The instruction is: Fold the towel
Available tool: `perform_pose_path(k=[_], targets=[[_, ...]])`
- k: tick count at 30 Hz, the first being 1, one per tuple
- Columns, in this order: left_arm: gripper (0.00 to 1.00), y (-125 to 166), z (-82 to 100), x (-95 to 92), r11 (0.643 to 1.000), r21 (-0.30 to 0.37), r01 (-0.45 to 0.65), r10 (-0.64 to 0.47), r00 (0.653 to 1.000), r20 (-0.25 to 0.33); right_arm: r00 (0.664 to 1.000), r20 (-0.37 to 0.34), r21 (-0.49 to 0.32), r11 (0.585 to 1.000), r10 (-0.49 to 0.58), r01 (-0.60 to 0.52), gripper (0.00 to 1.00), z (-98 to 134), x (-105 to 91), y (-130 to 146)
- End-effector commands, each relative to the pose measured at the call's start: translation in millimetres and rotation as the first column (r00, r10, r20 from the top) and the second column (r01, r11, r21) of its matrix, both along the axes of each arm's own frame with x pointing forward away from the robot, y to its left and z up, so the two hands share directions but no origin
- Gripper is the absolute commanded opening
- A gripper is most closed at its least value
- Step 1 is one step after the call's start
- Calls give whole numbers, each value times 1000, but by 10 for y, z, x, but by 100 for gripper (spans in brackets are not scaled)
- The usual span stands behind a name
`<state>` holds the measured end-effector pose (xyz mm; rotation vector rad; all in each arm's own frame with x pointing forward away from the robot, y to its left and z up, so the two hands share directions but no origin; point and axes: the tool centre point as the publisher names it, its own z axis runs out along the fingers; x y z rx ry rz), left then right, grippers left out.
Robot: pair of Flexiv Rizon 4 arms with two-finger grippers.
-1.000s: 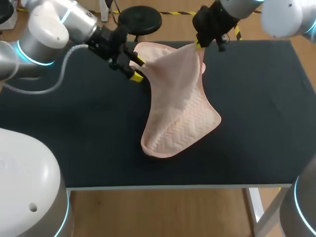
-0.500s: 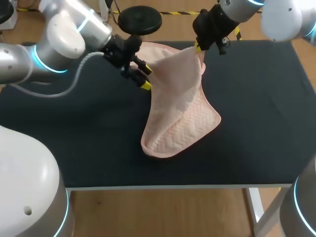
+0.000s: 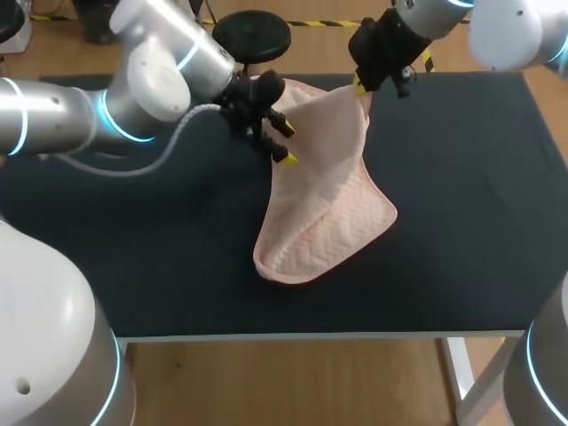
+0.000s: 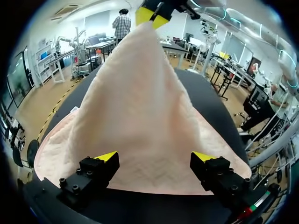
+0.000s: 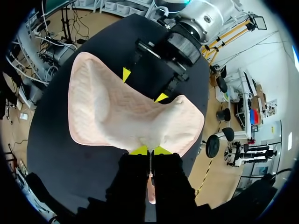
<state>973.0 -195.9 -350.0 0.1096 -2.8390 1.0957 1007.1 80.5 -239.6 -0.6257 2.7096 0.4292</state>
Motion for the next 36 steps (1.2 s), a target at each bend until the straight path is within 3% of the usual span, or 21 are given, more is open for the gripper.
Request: perform_pose_path(k=[1, 7, 21, 31, 36], targets=[[100, -68, -174, 153, 1000, 22, -3, 3, 1000, 12, 1000, -9, -1, 1000, 5, -5, 0, -7, 50, -20], [100, -84, -357, 309, 996, 87, -22, 17, 998, 60, 1000, -13, 3, 1000, 8, -8, 0, -33, 66, -64], [100, -133, -673, 580, 987, 155, -29, 10, 993, 121, 999, -31, -9, 1000, 16, -16, 0, -101, 89, -193], [100, -166, -920, 640, 983, 182, -25, 6, 995, 103, 999, -34, -28, 999, 16, -17, 0, -141, 123, -243], [100, -181, -948, 640, 986, 166, -23, 6, 995, 102, 999, -36, -38, 999, 15, -17, 0, -159, 141, -259]])
